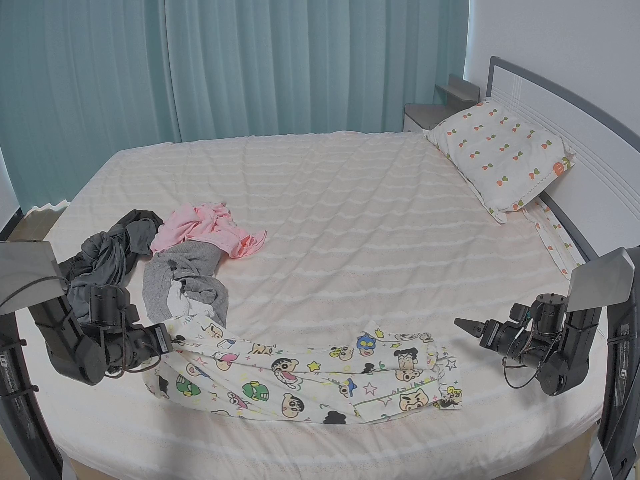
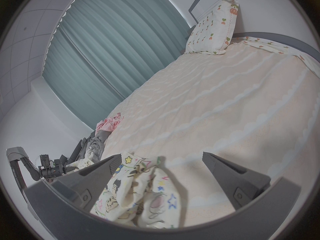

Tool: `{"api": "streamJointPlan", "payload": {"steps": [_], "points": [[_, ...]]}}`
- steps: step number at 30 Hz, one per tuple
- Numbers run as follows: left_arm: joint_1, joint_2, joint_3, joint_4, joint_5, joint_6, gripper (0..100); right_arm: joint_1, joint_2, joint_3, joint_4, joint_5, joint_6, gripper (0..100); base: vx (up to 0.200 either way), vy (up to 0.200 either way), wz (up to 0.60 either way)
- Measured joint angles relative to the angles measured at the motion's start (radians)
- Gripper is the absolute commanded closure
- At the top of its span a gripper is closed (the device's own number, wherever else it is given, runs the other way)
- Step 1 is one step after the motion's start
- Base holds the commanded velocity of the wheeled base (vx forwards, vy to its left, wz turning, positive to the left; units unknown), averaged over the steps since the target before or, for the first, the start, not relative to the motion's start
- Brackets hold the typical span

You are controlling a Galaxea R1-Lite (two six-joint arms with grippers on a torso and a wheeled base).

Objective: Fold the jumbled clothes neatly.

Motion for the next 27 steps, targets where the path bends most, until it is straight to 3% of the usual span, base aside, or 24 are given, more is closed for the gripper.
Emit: {"api": "streamJointPlan", "payload": {"steps": [11, 16, 20, 27], "points": [[0.226, -0.131, -0.184, 0.273, -0.037, 0.0, 100, -0.002, -0.001, -0.001, 0.0, 0.0, 0.001, 0, 0.0, 0.0, 0.0], [0.263, -0.173, -0.251, 0.391, -0.036, -0.003, 100, -0.002, -0.001, -0.001, 0.0, 0.0, 0.001, 0, 0.0, 0.0, 0.0], [0.212, -0.212, -0.267, 0.444, -0.017, -0.021, 100, -0.002, -0.002, -0.001, 0.0, 0.001, 0.001, 0, 0.0, 0.0, 0.0], [-0.07, -0.267, -0.289, 0.498, 0.096, -0.115, 100, -0.002, -0.002, -0.001, 0.0, 0.0, 0.001, 0, 0.0, 0.0, 0.0]]}}
